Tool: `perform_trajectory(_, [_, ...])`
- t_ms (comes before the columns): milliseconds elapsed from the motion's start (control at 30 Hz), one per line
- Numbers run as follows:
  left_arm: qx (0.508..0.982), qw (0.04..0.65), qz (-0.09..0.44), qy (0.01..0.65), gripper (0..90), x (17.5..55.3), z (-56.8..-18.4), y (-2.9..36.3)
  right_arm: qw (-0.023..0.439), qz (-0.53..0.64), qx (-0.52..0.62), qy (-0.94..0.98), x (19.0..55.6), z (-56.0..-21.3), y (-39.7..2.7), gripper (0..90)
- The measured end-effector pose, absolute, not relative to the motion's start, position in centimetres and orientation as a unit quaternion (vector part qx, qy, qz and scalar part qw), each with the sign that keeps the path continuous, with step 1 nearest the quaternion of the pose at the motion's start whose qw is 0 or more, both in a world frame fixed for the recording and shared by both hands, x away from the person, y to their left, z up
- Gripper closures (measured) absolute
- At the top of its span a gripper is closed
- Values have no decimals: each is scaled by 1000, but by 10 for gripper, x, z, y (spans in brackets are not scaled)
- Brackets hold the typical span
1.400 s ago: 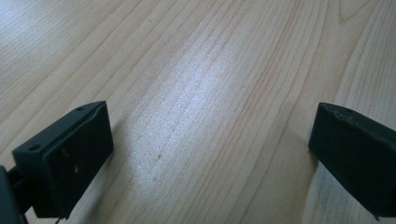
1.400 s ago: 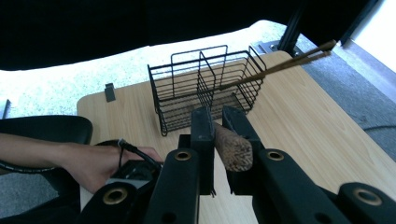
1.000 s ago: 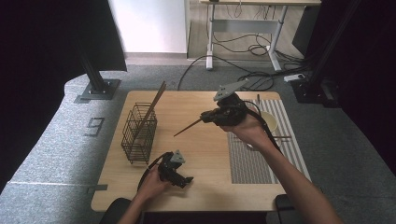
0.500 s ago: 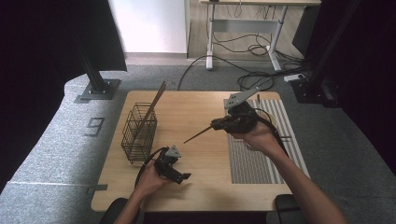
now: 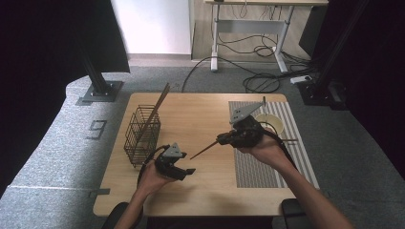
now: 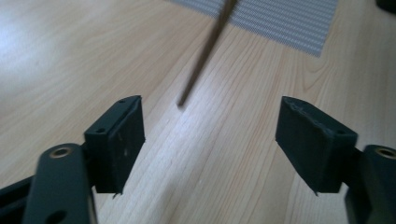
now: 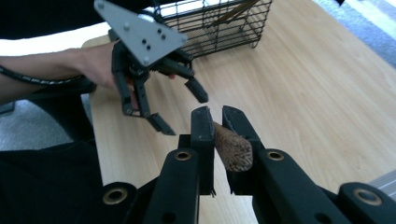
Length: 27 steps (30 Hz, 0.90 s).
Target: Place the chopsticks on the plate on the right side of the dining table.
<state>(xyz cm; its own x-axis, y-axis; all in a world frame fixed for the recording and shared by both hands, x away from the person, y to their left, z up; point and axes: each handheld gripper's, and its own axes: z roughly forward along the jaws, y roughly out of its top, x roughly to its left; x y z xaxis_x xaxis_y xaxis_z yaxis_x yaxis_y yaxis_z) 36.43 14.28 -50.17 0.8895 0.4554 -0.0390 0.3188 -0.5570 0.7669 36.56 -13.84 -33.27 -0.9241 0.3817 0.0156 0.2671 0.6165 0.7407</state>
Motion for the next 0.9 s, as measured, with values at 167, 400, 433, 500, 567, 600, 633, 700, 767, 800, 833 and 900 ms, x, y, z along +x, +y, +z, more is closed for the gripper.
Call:
perform_trajectory(167, [875,433,80,201,332,361,-497,139,59,397,173,900,361,-341,-134,824])
perform_trajectory(400, [868,454,81,182,529,358,-492,135,37,393,161,905,357,-352,-122,824])
perform_trajectory(433, [867,458,81,178,554,357,-492,135,35,393,159,905,357,-353,-121,824])
perform_trajectory(500, [867,461,81,172,606,356,-491,133,30,392,156,906,357,-355,-117,824])
perform_trajectory(567, [867,463,79,167,655,355,-491,132,27,389,157,907,358,-357,-115,824])
perform_trajectory(600, [869,461,81,162,670,354,-491,131,26,389,158,907,358,-357,-115,824])
perform_trajectory(633, [870,461,80,159,688,354,-491,130,24,389,159,907,359,-358,-114,824])
perform_trajectory(700, [870,461,82,152,723,353,-491,129,22,390,160,907,360,-359,-114,824])
perform_trajectory(767, [871,462,85,145,764,351,-491,127,20,390,163,906,361,-359,-113,824])
perform_trajectory(800, [870,464,86,141,782,350,-491,126,19,390,163,906,361,-359,-113,824])
perform_trajectory(833, [871,464,89,136,802,350,-491,126,18,391,164,905,362,-359,-113,824])
perform_trajectory(900, [873,462,93,126,818,348,-491,124,15,393,165,904,363,-359,-114,824])
